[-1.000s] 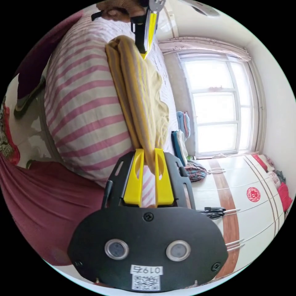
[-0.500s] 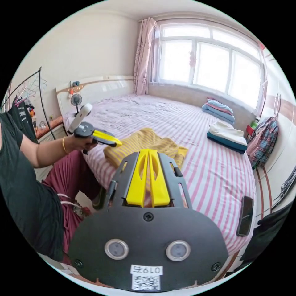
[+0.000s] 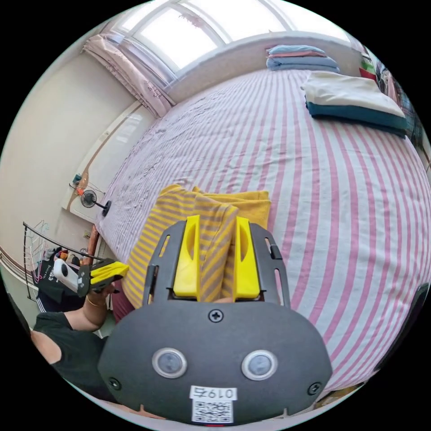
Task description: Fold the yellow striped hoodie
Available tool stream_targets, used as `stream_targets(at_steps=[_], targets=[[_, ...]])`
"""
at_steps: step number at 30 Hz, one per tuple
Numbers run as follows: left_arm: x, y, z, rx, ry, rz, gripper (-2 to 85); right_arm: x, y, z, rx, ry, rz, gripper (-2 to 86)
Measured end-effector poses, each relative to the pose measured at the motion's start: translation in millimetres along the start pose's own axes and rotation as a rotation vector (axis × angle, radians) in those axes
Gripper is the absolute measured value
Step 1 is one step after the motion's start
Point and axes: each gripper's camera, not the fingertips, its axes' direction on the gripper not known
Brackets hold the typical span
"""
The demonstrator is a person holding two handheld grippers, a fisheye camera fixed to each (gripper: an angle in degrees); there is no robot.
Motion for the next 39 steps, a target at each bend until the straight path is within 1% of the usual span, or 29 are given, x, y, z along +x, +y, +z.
stream_targets(at_steps=[2,3,5,6,7,11,13,15,18,21,23,26,28,32,35,39], targets=[[-9,-1,-12,0.029,0.053,-0.051,4.7,19,-21,5,-0.061,0.028,0.029,9.9],[-17,-2,-20,0.034,0.106,-0.089,7.6,24,-25,5,-0.069,0.021,0.039,8.5],[-27,-2,-26,0.002,0.173,-0.124,10.7,42,-41,-1,-0.069,-0.024,0.075,3.3],[-26,0,-30,-0.014,0.214,-0.095,12.0,46,-44,-3,-0.064,-0.03,0.081,2.1],[-24,2,-32,-0.016,0.219,-0.082,12.5,54,-49,-7,-0.061,-0.039,0.091,1.3],[16,23,-40,-0.066,0.047,0.119,13.3,85,-62,-19,-0.036,-0.11,0.165,-0.1],[32,33,-42,-0.049,-0.022,0.183,12.7,95,-67,-24,-0.027,-0.116,0.181,-0.3],[55,41,-39,-0.04,-0.171,0.284,11.3,100,-72,-28,-0.025,-0.115,0.192,-0.4],[76,47,-30,-0.047,-0.243,0.369,9.2,104,-81,-34,-0.022,-0.114,0.2,-0.5],[87,52,-25,-0.058,-0.293,0.397,7.3,104,-92,-40,-0.024,-0.1,0.191,-0.6],[88,53,-25,-0.054,-0.294,0.378,5.8,107,-98,-48,-0.009,-0.095,0.19,-0.6],[79,51,-29,-0.046,-0.238,0.3,3.5,116,-103,-62,0.03,-0.114,0.215,-0.7],[76,50,-31,-0.048,-0.22,0.283,2.7,123,-105,-68,0.043,-0.114,0.234,-0.7],[77,50,-28,-0.074,-0.211,0.303,2.0,133,-109,-50,-0.025,-0.068,0.238,-0.3],[70,48,-27,-0.102,-0.168,0.279,2.3,145,-108,-47,-0.014,-0.137,0.28,1.5],[64,46,-28,-0.112,-0.136,0.274,3.7,144,-109,-54,-0.052,-0.22,0.251,5.6]])
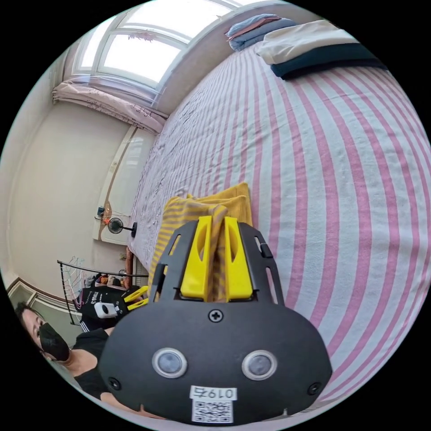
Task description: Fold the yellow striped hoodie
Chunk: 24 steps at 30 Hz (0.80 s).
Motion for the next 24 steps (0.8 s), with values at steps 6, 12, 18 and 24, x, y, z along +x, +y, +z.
stream_targets(at_steps=[6,12,18,24], targets=[[0,0,-2,-0.003,-0.026,0.012,5.1,-14,23,-23,-0.036,-0.057,-0.043,8.2],[-6,4,-3,0.005,-0.023,0.003,5.6,-41,56,-18,-0.105,-0.017,-0.122,7.1],[-19,7,-3,-0.012,0.007,-0.008,5.4,-57,66,-14,-0.113,0.069,-0.139,-0.4],[-45,10,0,-0.027,0.116,-0.051,5.8,-57,88,2,-0.131,0.139,-0.125,0.7]])
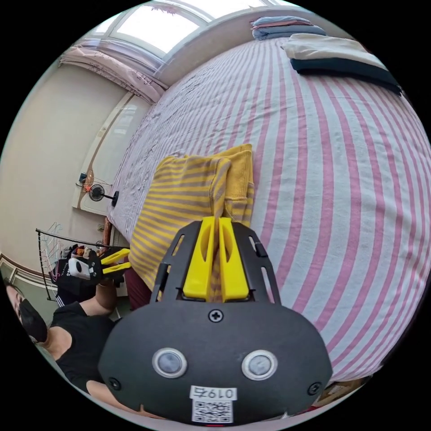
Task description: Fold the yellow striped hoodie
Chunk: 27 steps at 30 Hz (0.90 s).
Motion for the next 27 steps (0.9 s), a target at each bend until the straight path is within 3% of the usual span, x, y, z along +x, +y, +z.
stream_targets(at_steps=[9,17,27], targets=[[-24,21,-19,0.094,0.087,-0.09,7.3,-44,57,-40,0.088,0.056,-0.113,5.1],[-44,40,-54,0.275,0.134,-0.203,6.0,-56,108,-22,-0.014,-0.005,-0.108,7.3],[-33,27,-13,0.159,0.155,-0.231,1.8,-39,138,-37,0.067,-0.054,-0.007,-0.5]])
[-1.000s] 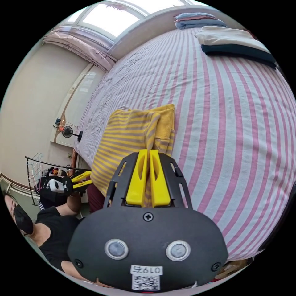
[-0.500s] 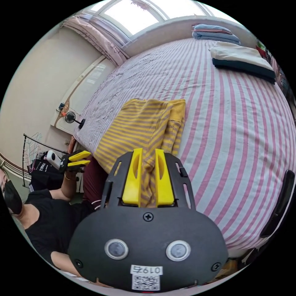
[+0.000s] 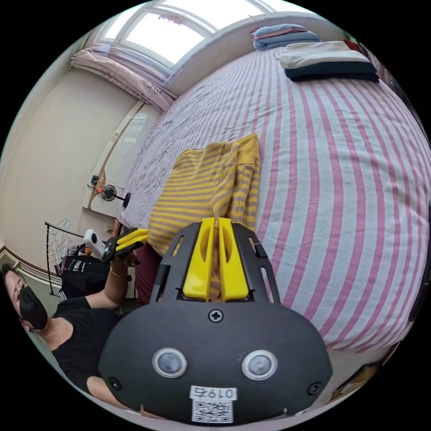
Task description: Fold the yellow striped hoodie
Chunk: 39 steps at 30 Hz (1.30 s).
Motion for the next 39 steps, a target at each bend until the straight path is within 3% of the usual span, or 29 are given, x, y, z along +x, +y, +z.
stream_targets(at_steps=[5,10,15,18,22,30,36,39], targets=[[5,4,9,-0.072,0.041,-0.001,3.3,13,20,9,0.002,0.025,0.036,-0.3],[26,12,-18,0.019,0.032,0.083,9.1,12,36,-1,0.054,-0.033,0.025,0.5],[83,39,-14,-0.011,-0.269,0.338,10.5,8,48,-9,0.052,-0.039,0.013,2.2],[103,43,2,-0.026,-0.384,0.389,8.7,9,54,-8,0.043,-0.011,0.025,4.7],[113,45,16,-0.046,-0.454,0.369,5.5,21,73,-20,0.07,-0.058,0.058,7.7],[118,56,18,-0.002,-0.401,0.289,1.8,31,138,-47,0.188,-0.166,0.03,8.3],[122,65,23,0.003,-0.398,0.218,1.2,9,151,-24,0.138,-0.027,-0.003,3.9],[121,67,24,-0.004,-0.393,0.167,1.0,0,155,-30,0.227,0.018,-0.026,1.9]])
